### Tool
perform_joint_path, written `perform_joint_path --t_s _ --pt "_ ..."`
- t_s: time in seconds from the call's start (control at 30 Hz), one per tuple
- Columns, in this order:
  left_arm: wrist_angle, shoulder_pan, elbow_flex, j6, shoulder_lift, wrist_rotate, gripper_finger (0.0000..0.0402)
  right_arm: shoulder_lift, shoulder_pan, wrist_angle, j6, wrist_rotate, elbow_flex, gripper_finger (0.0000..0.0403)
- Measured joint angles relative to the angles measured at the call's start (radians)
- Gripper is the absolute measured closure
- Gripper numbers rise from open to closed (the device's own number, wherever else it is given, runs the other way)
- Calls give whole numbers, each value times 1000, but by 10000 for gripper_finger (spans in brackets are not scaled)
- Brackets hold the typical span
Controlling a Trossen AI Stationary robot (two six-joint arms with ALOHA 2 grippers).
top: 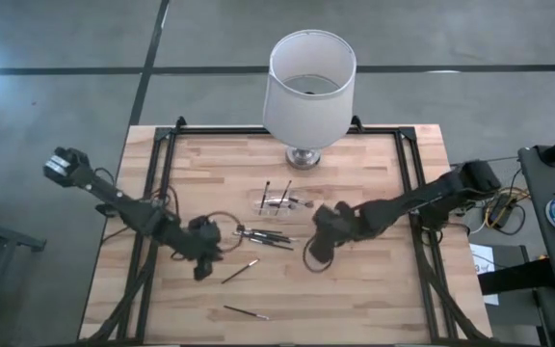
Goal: Put items in baskets/containers
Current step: Put the eyeshadow brush into the transparent organizer
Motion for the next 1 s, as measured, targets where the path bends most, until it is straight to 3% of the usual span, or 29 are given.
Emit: perform_joint_path --t_s 0.27,0.47,0.7,0.87,1.0 --pt "20 -144 0 -69 127 -110 314 229 105 -25 -425 -56 226 252" --pt "26 -175 0 -233 236 -115 315 384 46 -37 -686 -152 434 263" --pt "68 -256 0 -482 261 -151 315 569 -7 -90 -1051 -221 685 264" --pt "77 -331 0 -627 269 -154 315 693 -33 -102 -1123 -303 828 262" --pt "108 -370 0 -718 301 -215 315 773 -50 -128 -1120 -353 921 270"
